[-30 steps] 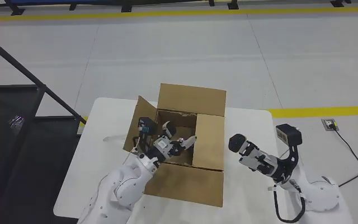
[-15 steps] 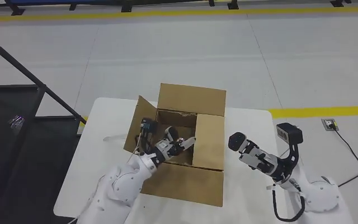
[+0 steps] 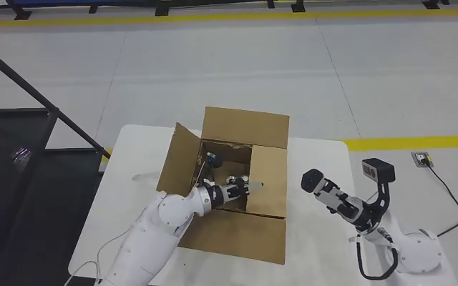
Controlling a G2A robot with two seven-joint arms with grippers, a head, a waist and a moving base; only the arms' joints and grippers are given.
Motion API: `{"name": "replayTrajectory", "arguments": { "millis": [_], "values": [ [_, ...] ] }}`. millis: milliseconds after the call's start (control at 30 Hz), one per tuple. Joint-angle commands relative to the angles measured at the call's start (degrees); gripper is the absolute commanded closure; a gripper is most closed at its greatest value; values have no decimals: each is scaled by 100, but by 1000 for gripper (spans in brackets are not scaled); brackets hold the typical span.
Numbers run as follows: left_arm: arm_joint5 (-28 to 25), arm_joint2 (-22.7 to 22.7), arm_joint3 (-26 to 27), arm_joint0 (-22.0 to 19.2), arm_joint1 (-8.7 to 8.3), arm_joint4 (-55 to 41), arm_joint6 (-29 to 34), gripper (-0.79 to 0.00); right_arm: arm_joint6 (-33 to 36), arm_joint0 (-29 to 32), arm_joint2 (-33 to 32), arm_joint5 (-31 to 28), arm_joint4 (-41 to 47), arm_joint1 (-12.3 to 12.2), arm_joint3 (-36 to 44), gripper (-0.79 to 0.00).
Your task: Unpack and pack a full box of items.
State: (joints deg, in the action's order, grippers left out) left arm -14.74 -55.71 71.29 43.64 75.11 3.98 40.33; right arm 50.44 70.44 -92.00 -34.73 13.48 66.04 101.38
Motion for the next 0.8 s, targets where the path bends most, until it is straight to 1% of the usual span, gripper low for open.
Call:
{"name": "replayTrajectory", "arguments": {
  "millis": [0,167,300,433,600,667,767],
  "values": [
    [-54,124,-228,-125,52,-124,61,-785,-4,38,-35,-4,26,-16,7,-785],
    [-217,331,-566,-321,160,-309,66,-785,-8,122,-93,-35,100,-50,17,-785],
    [-352,338,-558,-359,188,-386,40,-785,-25,164,-118,-71,132,-73,29,-785],
    [-463,220,-368,-300,168,-538,107,-785,-74,186,-136,-140,171,-93,51,-785],
    [-452,125,97,-176,144,-505,46,-785,-301,226,-211,-238,272,-109,50,-785],
    [-427,126,281,-144,152,-570,14,-785,-448,256,-273,-273,310,-114,42,-785],
    [-383,196,421,-207,193,-553,-153,-785,-656,330,-401,-342,403,-122,20,-785]
  ]
}}
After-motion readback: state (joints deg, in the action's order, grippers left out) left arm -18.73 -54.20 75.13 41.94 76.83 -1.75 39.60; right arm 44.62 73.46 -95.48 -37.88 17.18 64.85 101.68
